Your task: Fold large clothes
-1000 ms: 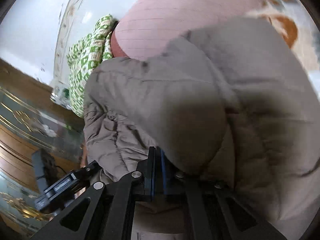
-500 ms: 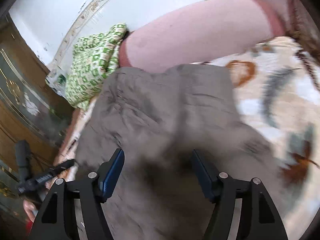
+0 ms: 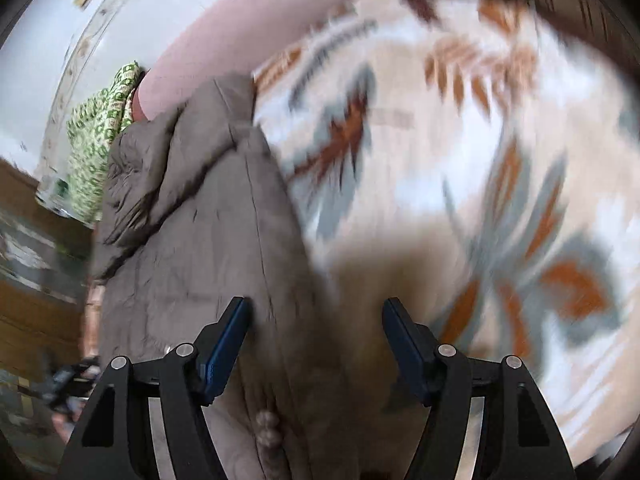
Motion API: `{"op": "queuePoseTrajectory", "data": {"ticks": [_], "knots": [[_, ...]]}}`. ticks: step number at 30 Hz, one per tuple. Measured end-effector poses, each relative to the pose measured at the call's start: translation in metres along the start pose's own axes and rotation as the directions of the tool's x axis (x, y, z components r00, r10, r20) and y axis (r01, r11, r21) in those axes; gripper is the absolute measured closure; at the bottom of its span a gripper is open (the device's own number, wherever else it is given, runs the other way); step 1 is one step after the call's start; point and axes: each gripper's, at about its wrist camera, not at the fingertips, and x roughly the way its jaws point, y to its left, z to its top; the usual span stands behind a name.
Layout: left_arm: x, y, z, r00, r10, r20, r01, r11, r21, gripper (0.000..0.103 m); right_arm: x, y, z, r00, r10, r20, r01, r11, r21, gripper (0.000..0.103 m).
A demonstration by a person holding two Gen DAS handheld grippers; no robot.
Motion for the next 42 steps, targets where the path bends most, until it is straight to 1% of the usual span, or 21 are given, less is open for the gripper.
{"op": "queuePoseTrajectory", "data": {"ticks": [1, 3, 5, 6, 9, 14, 16, 20, 22, 24, 25, 27, 29, 31, 32, 33, 34, 37, 38, 40, 42], "knots": [[-0.001, -0.005, -0.004, 1.000, 0.006, 0.011, -0.006, 1.000, 0.018, 0.031, 0.001, -0.005, -0.004, 0.999, 0.043, 0.003, -0.043, 0.999, 0.029, 0.030], [-0.002, -0.014, -0.014, 0.999, -0.051, -0.011, 0.051, 0.998, 0.031, 0.031, -0.002, -0.010, -0.009, 0.996, 0.093, 0.014, -0.094, 0.994, 0.062, 0.030], [-0.006, -0.021, -0.023, 0.996, -0.088, -0.003, 0.088, 0.995, 0.048, 0.031, 0.000, -0.015, -0.017, 0.978, 0.205, -0.028, -0.201, 0.973, 0.110, 0.030], [-0.008, -0.023, -0.027, 0.995, -0.099, -0.001, 0.099, 0.993, 0.057, 0.031, 0.001, -0.014, -0.022, 0.969, 0.240, -0.051, -0.232, 0.965, 0.126, 0.030], [-0.015, -0.025, -0.042, 0.986, -0.165, 0.002, 0.165, 0.985, 0.042, 0.032, 0.002, -0.013, -0.038, 0.956, 0.280, -0.084, -0.266, 0.954, 0.141, 0.030], [-0.021, -0.026, -0.069, 0.972, -0.234, -0.002, 0.234, 0.972, 0.036, 0.032, -0.012, -0.007, -0.053, 0.937, 0.330, -0.116, -0.312, 0.939, 0.147, 0.032], [-0.024, -0.024, -0.079, 0.969, -0.246, -0.006, 0.246, 0.968, 0.040, 0.032, -0.017, 0.002, -0.058, 0.940, 0.312, -0.139, -0.299, 0.948, 0.107, 0.033], [-0.026, -0.018, -0.100, 0.970, -0.242, 0.023, 0.241, 0.970, 0.037, 0.032, -0.017, 0.019, -0.069, 0.950, 0.256, -0.179, -0.251, 0.967, 0.049, 0.032], [-0.023, -0.018, -0.109, 0.960, -0.281, 0.002, 0.281, 0.959, 0.017, 0.032, -0.013, 0.026, -0.074, 0.955, 0.221, -0.197, -0.220, 0.975, 0.027, 0.032], [-0.014, -0.021, -0.120, 0.945, -0.323, -0.045, 0.323, 0.946, 0.006, 0.032, -0.011, 0.033, -0.079, 0.957, 0.207, -0.202, -0.209, 0.978, 0.010, 0.032], [-0.012, -0.025, -0.124, 0.949, -0.311, -0.047, 0.312, 0.950, 0.022, 0.031, -0.010, 0.038, -0.083, 0.959, 0.201, -0.201, -0.205, 0.979, -0.002, 0.032], [-0.008, -0.040, -0.130, 0.972, -0.231, -0.045, 0.235, 0.968, 0.093, 0.031, -0.009, 0.047, -0.089, 0.971, 0.151, -0.185, -0.163, 0.985, -0.051, 0.034], [-0.007, -0.043, -0.128, 0.977, -0.209, -0.039, 0.211, 0.975, 0.074, 0.031, -0.010, 0.052, -0.093, 0.982, 0.103, -0.160, -0.117, 0.990, -0.082, 0.043], [-0.007, -0.043, -0.125, 0.983, -0.177, -0.037, 0.178, 0.983, 0.039, 0.064, -0.011, 0.056, -0.098, 0.989, 0.063, -0.135, -0.077, 0.992, -0.102, 0.058], [-0.006, -0.042, -0.123, 0.991, -0.126, -0.043, 0.127, 0.991, 0.035, 0.077, -0.012, 0.058, -0.100, 0.992, 0.040, -0.121, -0.054, 0.992, -0.116, 0.071], [-0.009, -0.042, -0.120, 0.993, -0.114, -0.040, 0.115, 0.993, 0.020, 0.081, -0.015, 0.058, -0.101, 0.994, 0.028, -0.109, -0.042, 0.991, -0.124, 0.079], [-0.015, -0.041, -0.120, 0.993, -0.117, -0.027, 0.118, 0.993, 0.016, 0.083, -0.019, 0.059, -0.103, 0.995, 0.030, -0.098, -0.042, 0.991, -0.128, 0.081], [-0.049, -0.054, -0.118, 0.993, -0.089, 0.077, 0.083, 0.994, 0.070, 0.087, -0.037, 0.066, -0.107, 0.996, 0.079, -0.051, -0.085, 0.986, -0.146, 0.087], [-0.068, -0.061, -0.119, 0.988, -0.083, 0.132, 0.070, 0.993, 0.099, 0.088, -0.048, 0.071, -0.109, 0.992, 0.121, -0.029, -0.124, 0.981, -0.152, 0.088], [-0.092, -0.071, -0.118, 0.977, -0.093, 0.190, 0.070, 0.989, 0.127, 0.088, -0.069, 0.083, -0.113, 0.982, 0.187, 0.007, -0.183, 0.967, -0.176, 0.088], [-0.117, -0.078, -0.124, 0.966, -0.106, 0.237, 0.068, 0.984, 0.165, 0.088, -0.090, 0.095, -0.121, 0.973, 0.229, 0.035, -0.216, 0.952, -0.215, 0.088]]}}
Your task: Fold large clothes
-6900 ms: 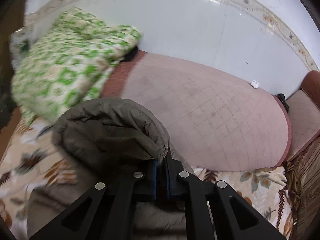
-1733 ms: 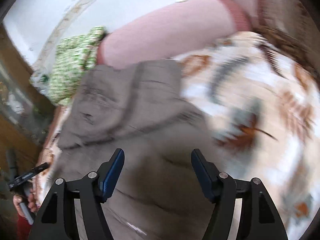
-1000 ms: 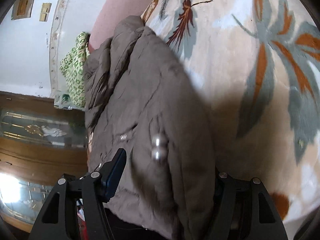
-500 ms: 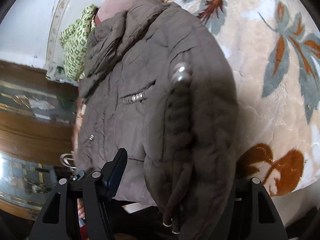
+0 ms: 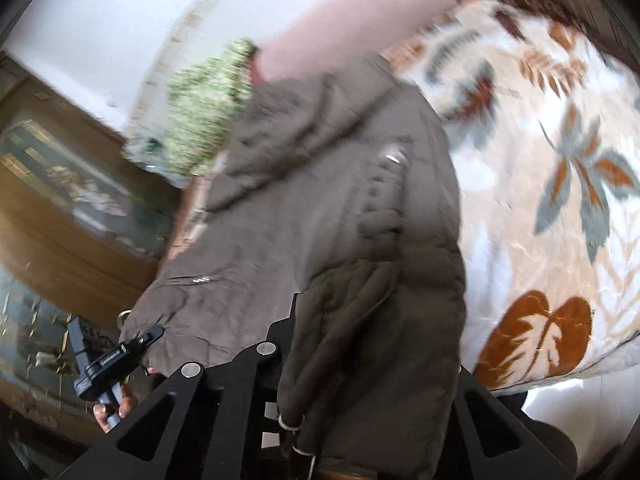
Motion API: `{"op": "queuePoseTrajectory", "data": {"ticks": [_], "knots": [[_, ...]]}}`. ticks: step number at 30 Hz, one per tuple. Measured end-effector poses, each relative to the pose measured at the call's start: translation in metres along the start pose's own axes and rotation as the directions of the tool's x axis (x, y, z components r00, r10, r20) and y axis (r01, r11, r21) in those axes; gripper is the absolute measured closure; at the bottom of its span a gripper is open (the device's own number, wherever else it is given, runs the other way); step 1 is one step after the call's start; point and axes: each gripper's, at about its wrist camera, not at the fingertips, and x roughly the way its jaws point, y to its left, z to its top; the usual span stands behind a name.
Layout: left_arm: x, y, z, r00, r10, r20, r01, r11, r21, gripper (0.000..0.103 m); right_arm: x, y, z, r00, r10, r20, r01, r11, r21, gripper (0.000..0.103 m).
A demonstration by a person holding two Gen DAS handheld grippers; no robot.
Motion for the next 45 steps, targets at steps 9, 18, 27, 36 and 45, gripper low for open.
{"op": "queuePoseTrajectory", "data": {"ticks": [9, 18, 27, 36, 45], "knots": [[-0.031, 0.003, -0.037, 0.999, 0.049, 0.023, -0.052, 0.992, 0.118, 0.088, -0.025, 0.018, -0.043, 1.000, -0.008, -0.013, 0.007, 0.998, -0.060, 0.088], [-0.045, -0.004, 0.012, 0.995, 0.017, 0.099, -0.027, 0.994, 0.103, 0.088, -0.031, 0.030, -0.003, 0.997, 0.073, 0.025, -0.072, 0.997, -0.033, 0.088], [-0.037, -0.029, 0.096, 0.979, 0.029, 0.200, -0.052, 0.993, 0.108, 0.087, -0.031, 0.072, 0.075, 0.984, 0.107, 0.141, -0.095, 0.991, -0.089, 0.087], [0.004, -0.044, 0.171, 0.974, 0.097, 0.206, -0.120, 0.987, 0.103, 0.087, 0.001, 0.082, 0.145, 0.983, 0.061, 0.174, -0.048, 0.996, -0.079, 0.086], [0.089, -0.032, 0.247, 0.968, 0.217, 0.125, -0.223, 0.974, 0.039, 0.086, 0.066, 0.068, 0.217, 0.985, -0.029, 0.172, 0.029, 1.000, 0.002, 0.084]]}}
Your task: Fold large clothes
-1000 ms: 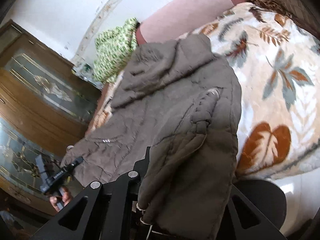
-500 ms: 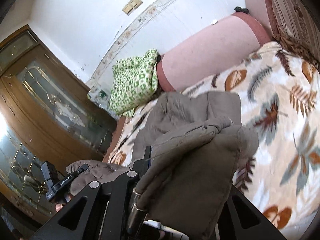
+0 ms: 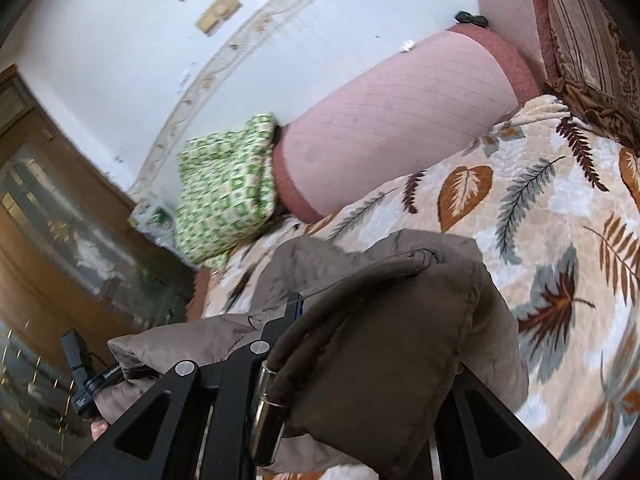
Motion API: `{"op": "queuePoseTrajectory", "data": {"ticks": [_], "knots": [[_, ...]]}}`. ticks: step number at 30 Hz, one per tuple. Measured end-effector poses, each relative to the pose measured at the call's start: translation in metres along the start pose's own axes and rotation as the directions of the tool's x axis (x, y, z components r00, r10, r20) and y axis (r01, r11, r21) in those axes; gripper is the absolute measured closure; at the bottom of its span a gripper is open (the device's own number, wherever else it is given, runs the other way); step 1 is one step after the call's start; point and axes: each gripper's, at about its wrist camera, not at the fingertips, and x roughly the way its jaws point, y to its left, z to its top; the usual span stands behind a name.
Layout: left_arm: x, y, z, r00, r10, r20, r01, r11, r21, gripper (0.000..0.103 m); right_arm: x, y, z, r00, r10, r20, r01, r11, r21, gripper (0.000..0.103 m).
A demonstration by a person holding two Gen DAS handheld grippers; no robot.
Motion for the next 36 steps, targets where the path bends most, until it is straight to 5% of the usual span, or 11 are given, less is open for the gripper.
{"op": "queuePoseTrajectory", "data": {"ticks": [11, 19, 22, 25, 27, 30, 36], "knots": [[0.149, 0.016, 0.030, 0.983, 0.084, -0.164, -0.097, 0.992, -0.074, 0.081, 0.126, -0.044, 0.042, 0.988, -0.127, -0.091, 0.134, 0.988, 0.072, 0.082], [0.212, 0.030, 0.030, 0.976, 0.048, -0.211, -0.083, 0.984, -0.159, 0.074, 0.188, -0.090, 0.040, 0.989, -0.093, -0.114, 0.111, 0.980, 0.167, 0.078], [0.209, 0.034, 0.037, 0.976, -0.017, -0.216, -0.023, 0.983, -0.183, 0.065, 0.189, -0.101, 0.040, 0.993, -0.045, -0.110, 0.068, 0.973, 0.220, 0.075], [0.184, 0.045, 0.045, 0.977, -0.145, -0.158, 0.104, 0.964, -0.243, 0.044, 0.175, -0.096, 0.046, 0.997, -0.004, -0.083, 0.022, 0.976, 0.216, 0.061], [0.162, 0.051, 0.047, 0.981, -0.166, -0.101, 0.134, 0.954, -0.266, 0.032, 0.161, -0.088, 0.050, 0.999, 0.009, -0.037, -0.002, 0.982, 0.191, 0.035], [0.125, 0.053, 0.052, 0.988, -0.149, -0.033, 0.136, 0.960, -0.246, 0.031, 0.131, -0.071, 0.056, 0.995, -0.068, 0.075, 0.057, 0.989, 0.138, 0.010], [0.054, 0.010, 0.038, 0.993, -0.084, 0.088, 0.087, 0.996, -0.030, 0.028, 0.082, -0.007, 0.050, 0.975, -0.119, 0.188, 0.132, 0.989, -0.062, 0.015]]}}
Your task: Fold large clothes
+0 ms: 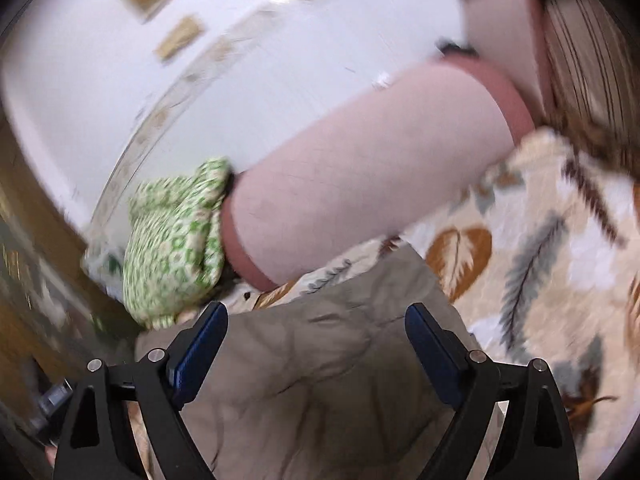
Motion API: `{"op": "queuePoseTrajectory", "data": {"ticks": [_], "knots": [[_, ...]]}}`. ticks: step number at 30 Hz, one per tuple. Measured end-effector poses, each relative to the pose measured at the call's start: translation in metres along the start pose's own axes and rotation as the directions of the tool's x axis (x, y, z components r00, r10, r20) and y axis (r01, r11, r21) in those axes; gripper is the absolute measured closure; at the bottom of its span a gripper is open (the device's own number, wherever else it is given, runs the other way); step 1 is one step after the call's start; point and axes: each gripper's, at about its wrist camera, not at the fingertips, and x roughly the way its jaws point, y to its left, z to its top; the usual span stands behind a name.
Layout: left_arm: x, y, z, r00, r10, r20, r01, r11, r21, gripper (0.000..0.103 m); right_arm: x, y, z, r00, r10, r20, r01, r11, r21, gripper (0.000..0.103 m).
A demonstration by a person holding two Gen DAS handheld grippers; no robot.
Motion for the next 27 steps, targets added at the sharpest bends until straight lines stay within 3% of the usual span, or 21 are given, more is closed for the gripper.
{"op": "queuePoseTrajectory", "data": {"ticks": [1, 3, 6, 8, 11, 14, 15, 18, 21, 24, 27], "knots": [[-0.004, -0.015, -0.005, 1.000, -0.003, 0.008, 0.002, 0.999, 0.046, 0.028, -0.003, 0.012, -0.004, 1.000, 0.013, -0.006, -0.013, 0.999, -0.039, 0.021], [-0.002, -0.042, -0.014, 1.000, -0.022, -0.004, 0.022, 0.992, 0.122, 0.027, 0.002, 0.042, -0.020, 0.996, 0.064, -0.070, -0.071, 0.991, -0.115, 0.049], [0.026, -0.076, -0.028, 0.999, -0.022, -0.050, 0.032, 0.979, 0.201, 0.027, 0.031, 0.074, -0.045, 0.973, 0.119, -0.197, -0.155, 0.972, -0.179, 0.074], [0.057, -0.091, -0.037, 0.995, -0.001, -0.099, 0.023, 0.974, 0.225, 0.027, 0.050, 0.086, -0.060, 0.971, 0.083, -0.223, -0.136, 0.963, -0.234, 0.075], [0.104, -0.096, -0.045, 0.984, 0.093, -0.149, -0.053, 0.966, 0.252, 0.027, 0.084, 0.089, -0.075, 0.975, -0.016, -0.223, -0.055, 0.949, -0.311, 0.075], [0.152, -0.084, -0.054, 0.959, 0.155, -0.237, -0.092, 0.962, 0.258, 0.025, 0.116, 0.071, -0.085, 0.964, -0.095, -0.248, 0.009, 0.945, -0.326, 0.078], [0.159, -0.081, -0.056, 0.959, 0.157, -0.235, -0.094, 0.962, 0.257, 0.022, 0.122, 0.062, -0.087, 0.962, -0.097, -0.257, 0.011, 0.948, -0.318, 0.080], [0.172, -0.080, -0.063, 0.966, 0.176, -0.190, -0.114, 0.948, 0.298, 0.017, 0.133, 0.043, -0.090, 0.964, -0.093, -0.249, 0.014, 0.954, -0.300, 0.082], [0.180, -0.076, -0.063, 0.967, 0.168, -0.193, -0.109, 0.953, 0.283, 0.016, 0.140, 0.022, -0.087, 0.968, -0.048, -0.248, -0.009, 0.975, -0.220, 0.088], [0.166, -0.063, -0.045, 0.974, 0.116, -0.194, -0.069, 0.970, 0.231, 0.019, 0.133, 0.011, -0.078, 0.968, -0.012, -0.251, -0.030, 0.986, -0.163, 0.090], [0.153, -0.028, -0.022, 0.979, 0.142, -0.147, -0.120, 0.982, 0.149, 0.019, 0.120, -0.014, -0.062, 0.980, -0.030, -0.199, 0.013, 0.996, -0.090, 0.090]]}}
